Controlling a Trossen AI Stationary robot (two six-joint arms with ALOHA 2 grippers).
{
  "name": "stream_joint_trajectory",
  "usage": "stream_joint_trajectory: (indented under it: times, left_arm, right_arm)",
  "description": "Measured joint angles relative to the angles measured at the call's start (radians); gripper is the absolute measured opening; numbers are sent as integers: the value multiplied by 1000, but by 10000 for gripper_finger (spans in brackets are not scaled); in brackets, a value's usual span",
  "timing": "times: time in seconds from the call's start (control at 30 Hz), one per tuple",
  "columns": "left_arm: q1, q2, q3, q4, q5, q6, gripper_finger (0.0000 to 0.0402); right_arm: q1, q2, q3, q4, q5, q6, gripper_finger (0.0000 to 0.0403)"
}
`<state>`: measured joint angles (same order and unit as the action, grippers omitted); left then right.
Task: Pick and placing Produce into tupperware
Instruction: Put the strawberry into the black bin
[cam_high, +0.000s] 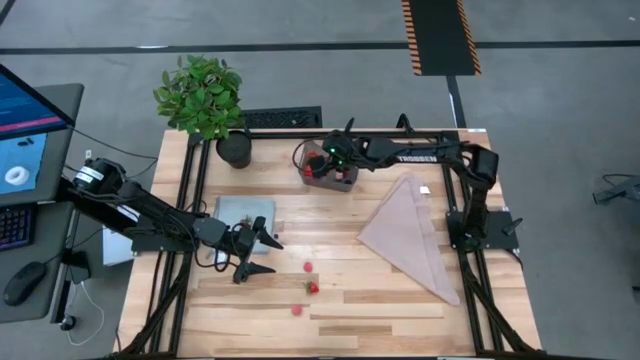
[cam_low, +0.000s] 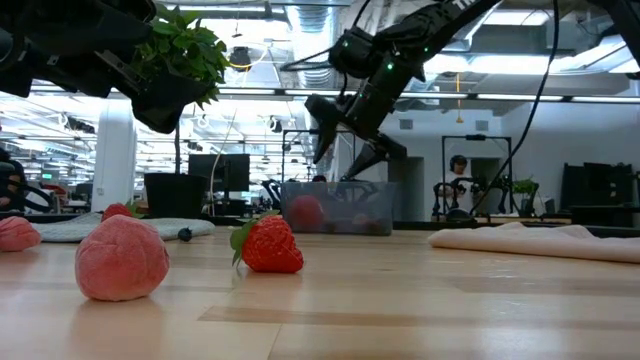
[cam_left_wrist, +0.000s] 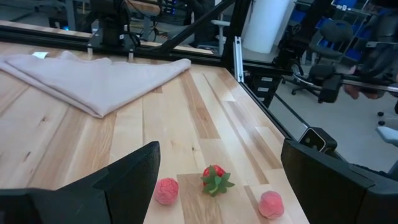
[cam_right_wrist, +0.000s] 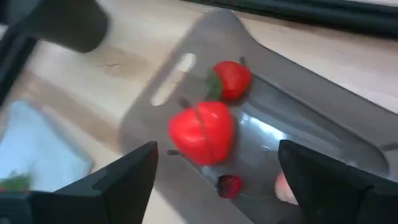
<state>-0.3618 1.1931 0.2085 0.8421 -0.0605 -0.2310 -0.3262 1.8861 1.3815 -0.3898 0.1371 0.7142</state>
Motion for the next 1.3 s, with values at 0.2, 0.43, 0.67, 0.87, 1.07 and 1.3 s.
stream_joint_trajectory:
  times: [0.2,0.43,0.67,0.87,1.07,1.3]
  left_arm:
    - [0,0,0,-7,0,0,322]
    - [0,0,0,-13,-5,-21,322]
    - [0,0,-1,-19,-32,-54,322]
    - [1,0,-1,-39,-33,-89,322]
    - [3,0,-1,-109,-36,-160,322]
    - [-2,0,-1,-141,-63,-169,322]
  right_arm:
    - [72,-33,-1,-31,-32,-39,328]
    - [194,-80,2,-52,-32,-62,327]
    - [363,-108,-1,-105,-30,-71,327]
    - [533,-100,-12,-108,96,-189,327]
    - [688,-99,-29,-131,315,-210,327]
    - [789,-98,-29,-83,336,-133,327]
